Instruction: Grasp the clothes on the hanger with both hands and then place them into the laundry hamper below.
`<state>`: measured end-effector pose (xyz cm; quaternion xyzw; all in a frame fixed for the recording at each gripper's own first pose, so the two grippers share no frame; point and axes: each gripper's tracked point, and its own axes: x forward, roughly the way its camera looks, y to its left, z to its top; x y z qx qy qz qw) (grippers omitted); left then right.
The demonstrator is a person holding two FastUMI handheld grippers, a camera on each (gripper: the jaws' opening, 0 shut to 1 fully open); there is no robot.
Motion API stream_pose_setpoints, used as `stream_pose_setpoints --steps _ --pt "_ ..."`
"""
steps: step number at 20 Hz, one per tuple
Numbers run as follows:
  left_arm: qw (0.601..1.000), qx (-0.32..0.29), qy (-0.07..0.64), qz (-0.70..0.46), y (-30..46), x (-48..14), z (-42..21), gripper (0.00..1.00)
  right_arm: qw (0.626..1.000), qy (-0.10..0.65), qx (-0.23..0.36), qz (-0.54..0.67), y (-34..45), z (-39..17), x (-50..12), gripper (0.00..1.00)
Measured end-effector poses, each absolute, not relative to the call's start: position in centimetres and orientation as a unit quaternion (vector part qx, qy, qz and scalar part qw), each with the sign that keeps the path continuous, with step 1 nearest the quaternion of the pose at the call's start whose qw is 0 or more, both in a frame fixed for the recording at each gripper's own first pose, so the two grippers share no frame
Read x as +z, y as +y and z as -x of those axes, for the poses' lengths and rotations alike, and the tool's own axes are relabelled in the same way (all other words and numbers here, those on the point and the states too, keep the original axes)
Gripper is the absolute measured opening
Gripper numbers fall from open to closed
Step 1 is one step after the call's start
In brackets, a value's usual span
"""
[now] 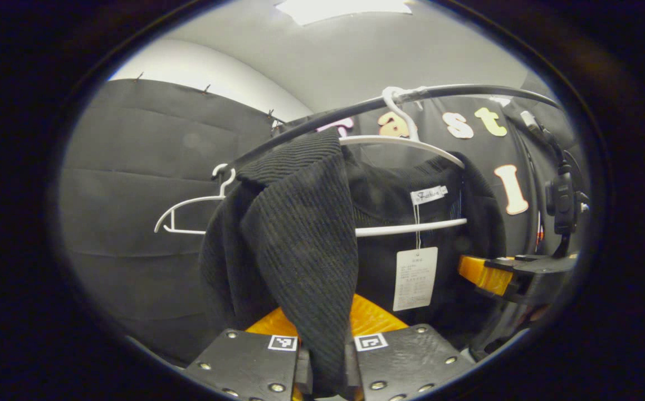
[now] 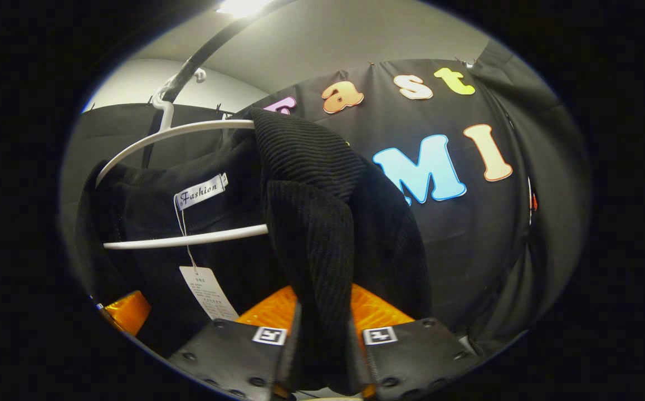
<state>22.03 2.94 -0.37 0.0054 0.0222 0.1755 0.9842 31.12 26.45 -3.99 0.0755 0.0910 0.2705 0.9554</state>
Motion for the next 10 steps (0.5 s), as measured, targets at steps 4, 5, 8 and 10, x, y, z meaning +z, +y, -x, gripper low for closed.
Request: stream_pose_setpoints --steps 4,5,8,10 --pt "0.986 0.166 0.018 -0.006 3.4 -0.2 -21.2 0.06 0.964 0.039 0.263 0.005 25.9 -30.6 -2.5 0.02" --pt "0.986 0.168 0.014 -0.012 3.5 0.1 -20.8 0.06 0.965 0.025 0.261 0.016 25.9 -30.3 -2.1 0.02" --pt "0.985 0.168 -0.008 -0.047 4.1 2.0 -19.7 0.05 0.969 -0.013 0.243 0.033 24.7 -29.8 -0.4 0.02" --pt "0.984 0.164 -0.016 -0.069 3.8 3.2 -19.0 0.04 0.972 -0.032 0.23 0.04 23.7 -29.3 0.6 0.02"
